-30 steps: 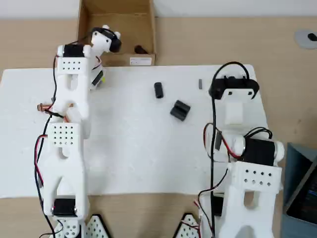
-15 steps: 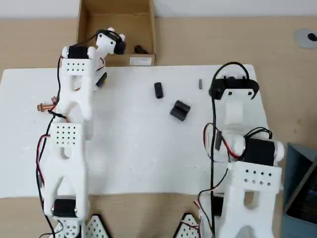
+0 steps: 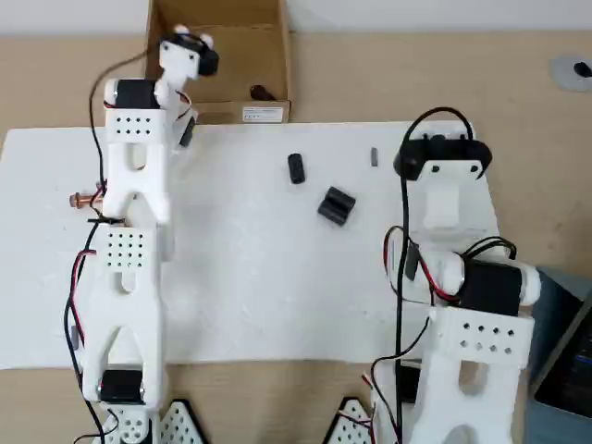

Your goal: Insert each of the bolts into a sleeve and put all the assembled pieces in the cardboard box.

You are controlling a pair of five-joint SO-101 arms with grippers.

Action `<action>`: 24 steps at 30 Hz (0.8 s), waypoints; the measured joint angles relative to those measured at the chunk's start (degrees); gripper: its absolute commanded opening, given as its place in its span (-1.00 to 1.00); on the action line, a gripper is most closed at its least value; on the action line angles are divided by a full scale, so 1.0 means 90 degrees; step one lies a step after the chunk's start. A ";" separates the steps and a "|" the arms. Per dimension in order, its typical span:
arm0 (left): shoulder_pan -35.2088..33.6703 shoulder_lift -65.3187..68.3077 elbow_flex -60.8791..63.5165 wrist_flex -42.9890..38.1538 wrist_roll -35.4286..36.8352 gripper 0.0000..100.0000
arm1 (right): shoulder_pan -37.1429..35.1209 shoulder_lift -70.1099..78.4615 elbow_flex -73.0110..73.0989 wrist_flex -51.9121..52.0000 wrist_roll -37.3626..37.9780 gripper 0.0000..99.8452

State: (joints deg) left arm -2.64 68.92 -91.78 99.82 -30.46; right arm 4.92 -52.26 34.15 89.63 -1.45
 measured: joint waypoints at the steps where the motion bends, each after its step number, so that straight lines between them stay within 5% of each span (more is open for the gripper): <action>1: 0.0000 -0.0010 -0.0039 0.0020 0.0107 -1.00 | 0.0000 0.0000 -0.0107 0.0078 0.0000 -0.98; 24: -0.0029 -0.3976 -0.0049 0.0049 0.1368 -1.00 | 0.0000 -0.0020 -0.2491 0.1133 0.0137 -0.98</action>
State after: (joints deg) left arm -2.90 33.14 -92.22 100.26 -18.15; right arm 4.92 -52.44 11.74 99.82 -0.22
